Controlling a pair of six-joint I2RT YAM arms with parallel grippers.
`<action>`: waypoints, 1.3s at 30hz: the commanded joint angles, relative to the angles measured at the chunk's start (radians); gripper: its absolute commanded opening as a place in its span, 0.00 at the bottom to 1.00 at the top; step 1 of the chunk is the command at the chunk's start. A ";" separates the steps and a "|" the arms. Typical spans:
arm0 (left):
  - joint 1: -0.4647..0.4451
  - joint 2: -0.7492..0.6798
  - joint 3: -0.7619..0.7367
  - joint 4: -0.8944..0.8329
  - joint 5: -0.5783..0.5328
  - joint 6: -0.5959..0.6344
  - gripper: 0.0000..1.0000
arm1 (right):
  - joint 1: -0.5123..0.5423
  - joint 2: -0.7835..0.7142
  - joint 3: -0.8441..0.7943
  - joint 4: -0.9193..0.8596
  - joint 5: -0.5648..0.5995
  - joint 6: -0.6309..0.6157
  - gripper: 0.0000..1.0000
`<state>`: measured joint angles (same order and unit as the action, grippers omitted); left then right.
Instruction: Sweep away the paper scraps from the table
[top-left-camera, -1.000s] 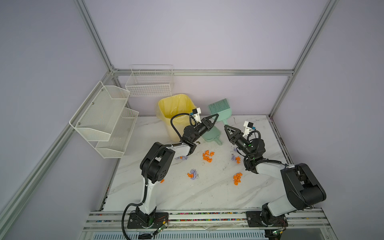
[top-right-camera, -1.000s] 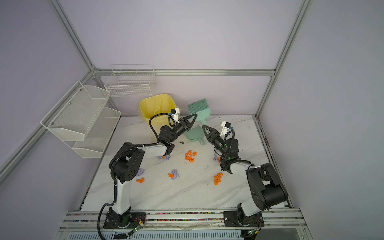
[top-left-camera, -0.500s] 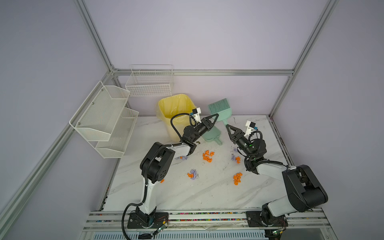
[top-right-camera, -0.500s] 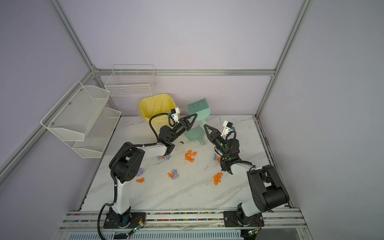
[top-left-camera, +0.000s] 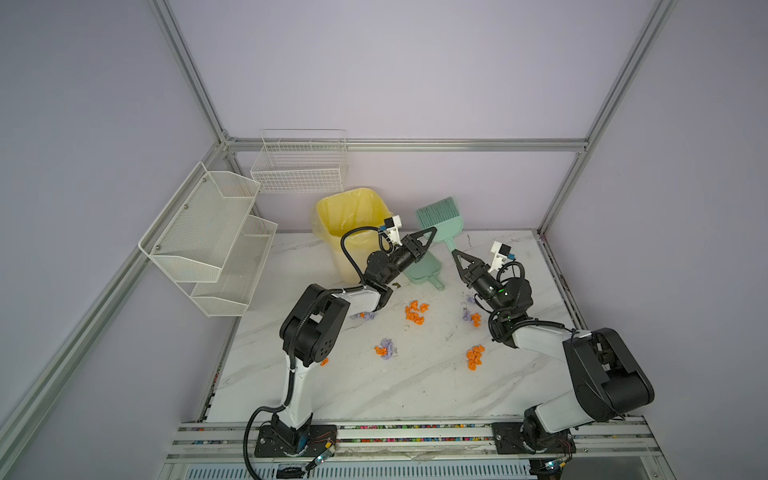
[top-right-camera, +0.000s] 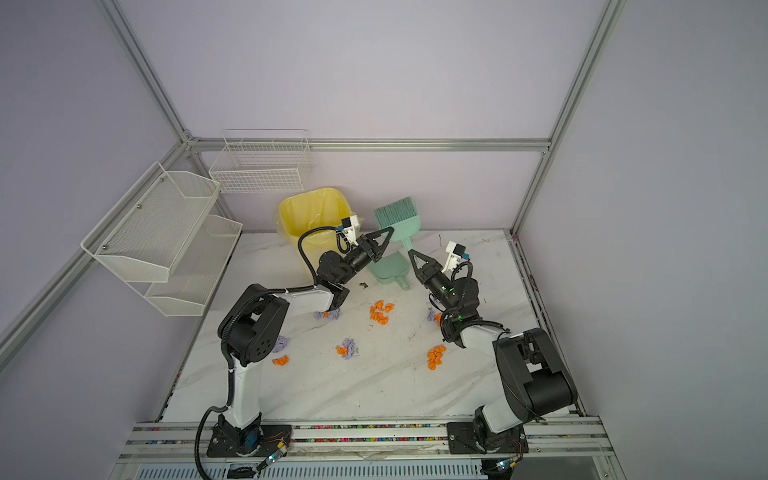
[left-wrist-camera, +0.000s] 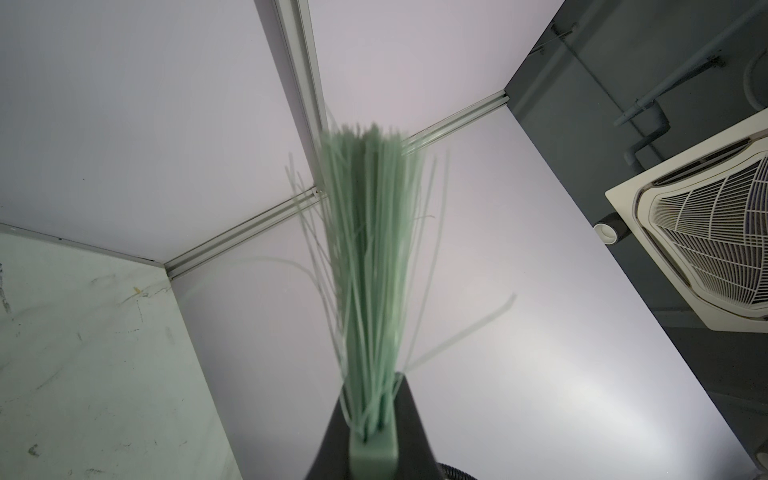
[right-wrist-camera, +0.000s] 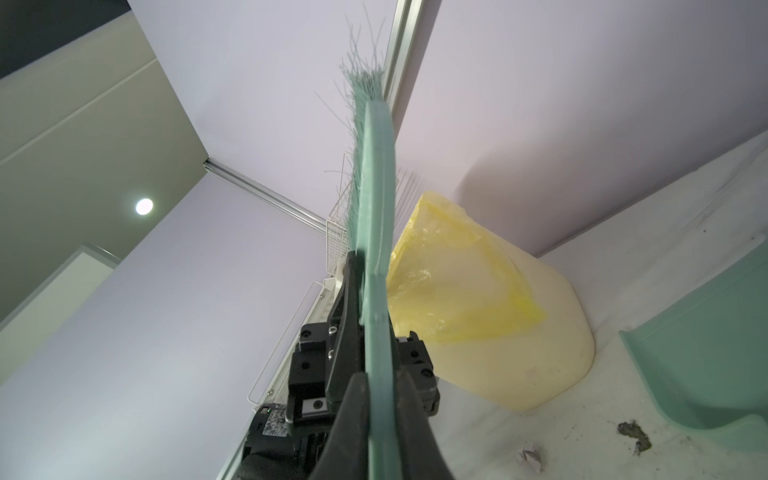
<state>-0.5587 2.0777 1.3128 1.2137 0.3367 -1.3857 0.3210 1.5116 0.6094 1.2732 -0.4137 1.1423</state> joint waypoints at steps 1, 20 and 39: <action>-0.003 -0.028 -0.015 0.046 0.008 0.033 0.00 | 0.000 0.003 0.022 0.045 -0.020 0.015 0.03; 0.001 -0.145 -0.143 -0.140 0.045 0.152 0.48 | -0.057 -0.098 -0.005 -0.084 -0.014 0.001 0.00; -0.031 -0.376 -0.278 -0.579 -0.025 0.396 0.96 | -0.191 -0.308 0.061 -0.590 -0.059 -0.197 0.00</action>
<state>-0.5716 1.7603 1.0668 0.6880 0.3260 -1.0531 0.1551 1.2343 0.6430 0.7517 -0.4538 0.9779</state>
